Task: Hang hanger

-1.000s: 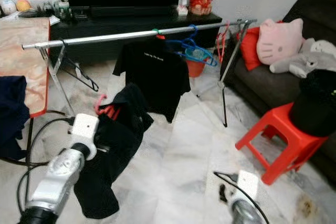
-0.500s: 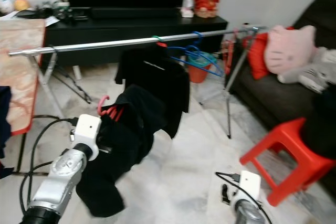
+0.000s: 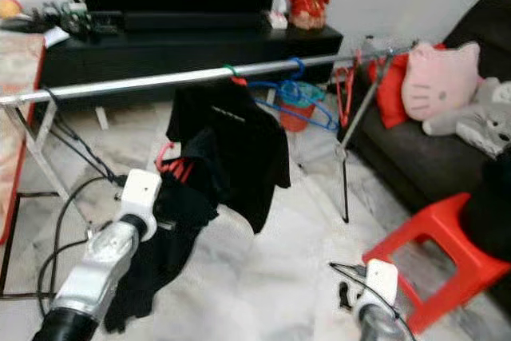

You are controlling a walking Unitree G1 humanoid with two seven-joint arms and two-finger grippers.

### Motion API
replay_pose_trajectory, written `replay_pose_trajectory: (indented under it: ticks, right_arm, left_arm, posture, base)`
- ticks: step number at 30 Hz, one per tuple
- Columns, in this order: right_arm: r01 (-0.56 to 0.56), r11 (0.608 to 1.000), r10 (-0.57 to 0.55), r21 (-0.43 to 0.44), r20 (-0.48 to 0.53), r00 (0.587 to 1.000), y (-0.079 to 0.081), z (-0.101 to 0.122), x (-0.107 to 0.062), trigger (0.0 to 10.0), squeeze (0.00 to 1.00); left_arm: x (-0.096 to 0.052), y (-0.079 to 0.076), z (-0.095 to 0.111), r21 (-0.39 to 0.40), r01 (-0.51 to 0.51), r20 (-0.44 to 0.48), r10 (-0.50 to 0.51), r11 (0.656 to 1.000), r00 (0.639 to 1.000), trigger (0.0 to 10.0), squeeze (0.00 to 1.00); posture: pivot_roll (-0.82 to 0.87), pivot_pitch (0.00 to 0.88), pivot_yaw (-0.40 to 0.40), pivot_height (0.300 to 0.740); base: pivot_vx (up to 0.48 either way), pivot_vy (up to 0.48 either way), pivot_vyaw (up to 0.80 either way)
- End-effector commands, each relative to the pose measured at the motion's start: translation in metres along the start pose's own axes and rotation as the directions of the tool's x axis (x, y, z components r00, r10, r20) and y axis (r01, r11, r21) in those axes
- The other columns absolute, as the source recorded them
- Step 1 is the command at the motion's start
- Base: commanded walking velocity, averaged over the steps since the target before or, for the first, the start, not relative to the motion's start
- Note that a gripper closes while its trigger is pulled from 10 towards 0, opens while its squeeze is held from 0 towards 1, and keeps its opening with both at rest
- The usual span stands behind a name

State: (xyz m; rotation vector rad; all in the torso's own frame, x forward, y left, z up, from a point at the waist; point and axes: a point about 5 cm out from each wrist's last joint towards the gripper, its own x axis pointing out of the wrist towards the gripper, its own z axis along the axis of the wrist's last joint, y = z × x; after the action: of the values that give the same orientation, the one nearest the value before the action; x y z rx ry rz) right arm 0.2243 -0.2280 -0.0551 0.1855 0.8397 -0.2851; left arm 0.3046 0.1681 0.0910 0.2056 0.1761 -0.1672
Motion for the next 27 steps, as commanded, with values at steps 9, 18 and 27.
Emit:
replay_pose_trajectory:
  ticks: [9, 18, 27]
  right_arm:
    - [0.032, 0.999, -0.032, -0.003, -0.012, 0.999, -0.014, 0.000, -0.001, 10.0, 0.00]
    - [0.021, 1.000, -0.021, -0.004, -0.018, 1.000, -0.013, 0.000, -0.001, 10.0, 0.00]
    - [0.014, 1.000, -0.014, -0.011, -0.023, 1.000, -0.013, 0.000, -0.001, 10.0, 0.00]
  left_arm:
    - [0.007, -0.008, 0.011, 0.007, 0.002, 0.031, -0.002, 1.000, 1.000, 10.0, 0.00]
    - [0.009, -0.001, 0.007, 0.060, -0.042, -0.023, 0.044, 0.997, 0.999, 10.0, 0.00]
    - [0.010, 0.011, 0.003, 0.076, -0.159, -0.059, 0.163, 0.984, 0.985, 10.0, 0.00]
  posture:
    - [0.05, 0.000, -0.111, 0.740]
    - [0.04, 0.000, -0.111, 0.740]
    - [0.04, 0.000, -0.112, 0.740]
  base:
    - [0.341, 0.000, 0.00]
    - [0.335, 0.000, 0.00]
    - [0.298, 0.000, 0.00]
